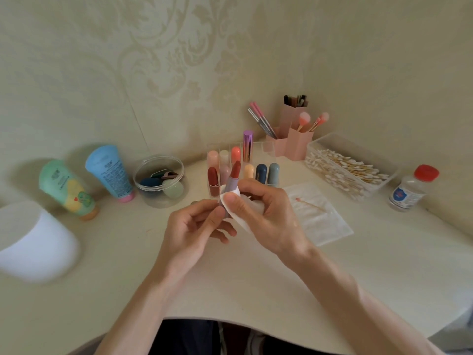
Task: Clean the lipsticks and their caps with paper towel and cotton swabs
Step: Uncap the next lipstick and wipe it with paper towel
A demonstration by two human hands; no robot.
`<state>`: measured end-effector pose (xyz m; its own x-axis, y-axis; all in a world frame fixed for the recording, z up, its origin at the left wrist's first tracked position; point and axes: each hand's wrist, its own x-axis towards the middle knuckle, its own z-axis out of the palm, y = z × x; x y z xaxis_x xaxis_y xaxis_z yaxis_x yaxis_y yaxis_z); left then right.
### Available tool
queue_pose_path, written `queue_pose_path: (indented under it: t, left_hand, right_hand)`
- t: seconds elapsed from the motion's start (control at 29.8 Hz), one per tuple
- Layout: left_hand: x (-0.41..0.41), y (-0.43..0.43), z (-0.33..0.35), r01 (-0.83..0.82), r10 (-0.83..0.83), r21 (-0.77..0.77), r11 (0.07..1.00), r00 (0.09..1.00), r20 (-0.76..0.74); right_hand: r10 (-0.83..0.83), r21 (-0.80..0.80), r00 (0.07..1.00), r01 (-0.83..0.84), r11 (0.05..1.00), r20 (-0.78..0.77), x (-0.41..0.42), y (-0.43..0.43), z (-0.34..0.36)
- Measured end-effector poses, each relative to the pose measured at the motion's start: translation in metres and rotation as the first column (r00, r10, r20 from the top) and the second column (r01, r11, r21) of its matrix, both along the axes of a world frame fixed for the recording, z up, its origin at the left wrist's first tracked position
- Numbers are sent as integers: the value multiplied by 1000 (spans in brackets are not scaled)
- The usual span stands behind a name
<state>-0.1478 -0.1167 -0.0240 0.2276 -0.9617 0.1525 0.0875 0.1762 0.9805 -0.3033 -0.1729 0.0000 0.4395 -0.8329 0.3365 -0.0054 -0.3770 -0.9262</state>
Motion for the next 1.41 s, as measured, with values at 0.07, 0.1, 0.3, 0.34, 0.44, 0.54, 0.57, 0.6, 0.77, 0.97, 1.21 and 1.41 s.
queue_pose_path:
  t: [0.07,0.1,0.3,0.34,0.44,0.54,0.57,0.6,0.77,0.97,1.21,1.41]
  left_hand:
    - [1,0,-1,-71,71,-4,997,997,20]
    - [1,0,-1,-108,108,-7,994,994,32]
    - [1,1,0,-2,2,12,1000,1000,16]
    - [0,1,0,22,-22,22,1000,1000,14]
    - [2,1,-1,-30,29,10,1000,999,46]
    - [3,1,-3,-113,113,-3,994,990,80]
    - [2,1,-2,-130,131,-11,991,988,85]
    - [2,1,-1,-133,134,-17,991,987,85]
    - [0,0,3,34,-33,45,998,999,-12]
    - [-1,1,3,-152,152,23,988,988,18]
    - [-1,0,2,-27,26,26,999,999,39]
    - [0,0,-1,-134,135,-15,991,986,96]
  right_hand:
    - [-11,-32,1000,11,999,-23,2,-1,-5]
    - [-21,-50,998,18,999,-51,3,-1,-8]
    - [-11,-28,1000,10,1000,-21,0,0,1]
    - [1,-20,1000,-1,1000,3,-1,0,3]
    - [1,-28,1000,0,1000,29,2,1,3]
    - [-25,-61,999,24,998,-27,4,2,-2]
    - [-29,-66,999,26,997,-41,5,2,-2]
    - [-30,-63,999,28,998,-43,5,2,-2]
    - [-5,7,999,5,1000,44,0,2,6]
    - [-58,-74,998,55,996,-40,6,2,0]
    - [-20,-34,1000,21,999,19,2,3,3]
    - [-65,-76,996,60,995,-59,5,1,-3]
